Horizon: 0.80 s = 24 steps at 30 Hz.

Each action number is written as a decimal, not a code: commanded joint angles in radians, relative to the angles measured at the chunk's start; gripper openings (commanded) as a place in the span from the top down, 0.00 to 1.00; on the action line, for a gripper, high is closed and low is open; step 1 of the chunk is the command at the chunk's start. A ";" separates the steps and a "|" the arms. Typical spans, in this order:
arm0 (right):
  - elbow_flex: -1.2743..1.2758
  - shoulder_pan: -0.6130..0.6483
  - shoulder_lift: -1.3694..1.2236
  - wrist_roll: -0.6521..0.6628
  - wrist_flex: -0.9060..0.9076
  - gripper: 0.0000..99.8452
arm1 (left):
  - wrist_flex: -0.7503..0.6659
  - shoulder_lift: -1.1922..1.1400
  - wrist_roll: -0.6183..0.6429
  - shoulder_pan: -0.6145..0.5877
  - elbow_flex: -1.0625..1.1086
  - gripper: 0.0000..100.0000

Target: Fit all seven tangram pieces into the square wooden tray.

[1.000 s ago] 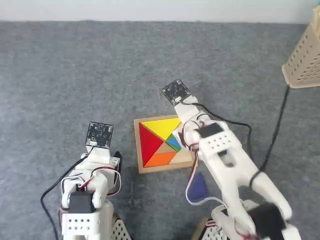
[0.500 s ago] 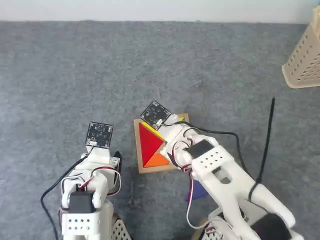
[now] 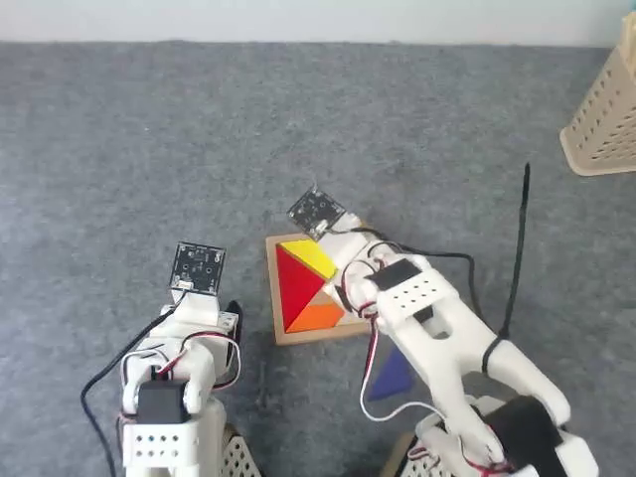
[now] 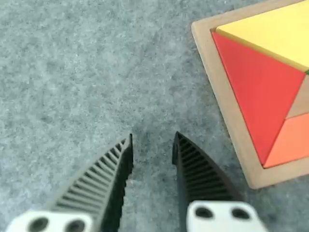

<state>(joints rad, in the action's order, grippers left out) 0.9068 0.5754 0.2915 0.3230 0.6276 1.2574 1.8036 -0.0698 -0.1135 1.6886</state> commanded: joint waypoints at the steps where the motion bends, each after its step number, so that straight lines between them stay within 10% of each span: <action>1: -0.060 -0.031 0.002 0.009 -0.050 0.99 | 0.005 0.015 0.008 0.000 -0.004 0.87; 24: -0.129 0.001 -0.122 0.014 -0.065 0.99 | 0.005 0.015 0.008 0.000 -0.004 0.87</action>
<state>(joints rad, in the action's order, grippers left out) 0.8623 0.6061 0.1734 0.3214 0.5831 1.2574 1.8036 -0.0698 -0.1135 1.6886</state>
